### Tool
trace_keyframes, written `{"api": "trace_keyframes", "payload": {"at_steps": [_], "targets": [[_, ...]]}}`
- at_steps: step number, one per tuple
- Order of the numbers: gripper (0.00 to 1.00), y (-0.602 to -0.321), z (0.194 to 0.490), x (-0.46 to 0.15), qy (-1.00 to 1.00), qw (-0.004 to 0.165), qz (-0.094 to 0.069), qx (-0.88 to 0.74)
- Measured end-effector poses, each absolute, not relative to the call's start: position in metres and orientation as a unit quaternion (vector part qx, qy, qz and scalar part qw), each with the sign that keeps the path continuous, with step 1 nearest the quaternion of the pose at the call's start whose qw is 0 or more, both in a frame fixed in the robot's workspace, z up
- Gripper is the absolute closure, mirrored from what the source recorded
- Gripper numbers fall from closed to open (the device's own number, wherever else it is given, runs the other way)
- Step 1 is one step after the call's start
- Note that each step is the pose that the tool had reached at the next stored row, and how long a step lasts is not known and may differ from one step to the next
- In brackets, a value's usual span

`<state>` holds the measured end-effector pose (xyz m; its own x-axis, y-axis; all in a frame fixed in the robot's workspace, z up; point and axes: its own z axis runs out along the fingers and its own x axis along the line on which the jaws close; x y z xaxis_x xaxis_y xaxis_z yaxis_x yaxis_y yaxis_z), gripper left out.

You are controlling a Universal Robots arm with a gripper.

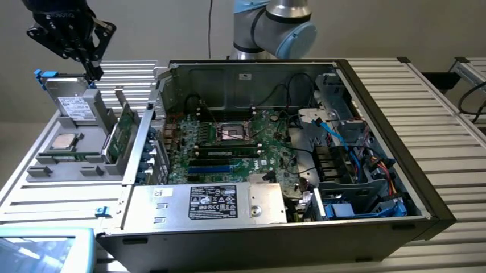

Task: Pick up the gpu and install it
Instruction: 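Reach for the gpu, then pick up the gpu and move the gpu toward the slot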

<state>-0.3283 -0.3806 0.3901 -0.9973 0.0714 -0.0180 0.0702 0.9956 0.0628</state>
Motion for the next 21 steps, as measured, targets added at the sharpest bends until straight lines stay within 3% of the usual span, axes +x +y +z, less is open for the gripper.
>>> {"api": "trace_keyframes", "payload": {"at_steps": [16,19,21], "targets": [[0.88,-0.3791,0.3899,-0.3285,0.999,0.010,0.031,0.035],[0.80,-0.3791,0.3899,-0.3285,0.999,0.010,0.031,0.035],[0.68,-0.3791,0.3899,-0.3285,0.999,0.010,0.031,0.035]]}}
